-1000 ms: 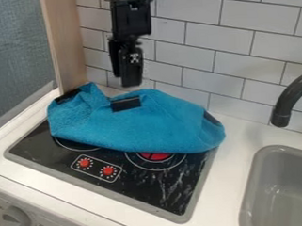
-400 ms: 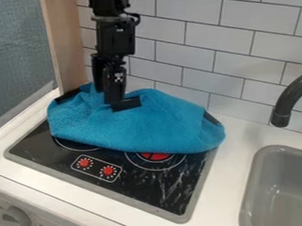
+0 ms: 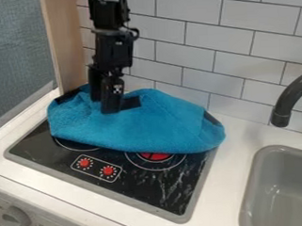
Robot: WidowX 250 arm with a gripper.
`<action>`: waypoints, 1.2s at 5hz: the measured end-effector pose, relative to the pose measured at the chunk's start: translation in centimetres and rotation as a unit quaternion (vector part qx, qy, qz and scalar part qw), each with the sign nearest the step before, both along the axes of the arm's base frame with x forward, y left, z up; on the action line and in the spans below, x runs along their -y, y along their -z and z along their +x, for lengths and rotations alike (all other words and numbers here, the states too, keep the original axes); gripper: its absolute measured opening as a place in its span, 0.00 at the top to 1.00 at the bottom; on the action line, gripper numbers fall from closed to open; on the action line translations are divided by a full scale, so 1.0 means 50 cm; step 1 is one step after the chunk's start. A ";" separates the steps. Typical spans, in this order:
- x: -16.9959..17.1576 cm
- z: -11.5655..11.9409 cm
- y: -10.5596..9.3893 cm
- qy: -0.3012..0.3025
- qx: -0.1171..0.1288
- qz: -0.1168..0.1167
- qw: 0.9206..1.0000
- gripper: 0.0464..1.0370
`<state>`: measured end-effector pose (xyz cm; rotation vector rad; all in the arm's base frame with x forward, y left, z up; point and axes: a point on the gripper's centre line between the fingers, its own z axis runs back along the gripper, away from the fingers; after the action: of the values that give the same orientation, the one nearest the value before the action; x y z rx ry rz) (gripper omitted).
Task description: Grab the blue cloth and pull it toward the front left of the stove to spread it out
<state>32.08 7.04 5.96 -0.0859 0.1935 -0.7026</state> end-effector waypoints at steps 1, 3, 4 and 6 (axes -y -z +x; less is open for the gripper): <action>0.000 0.014 0.007 -0.002 0.007 0.002 1.000 0.04; 0.009 0.030 0.036 0.002 0.017 0.004 1.000 0.41; 0.012 0.024 0.047 0.001 0.016 0.007 1.000 0.69; 0.015 0.024 0.051 -0.003 0.021 0.004 1.000 0.97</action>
<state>33.30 6.30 3.39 -0.0638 0.1565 -0.6978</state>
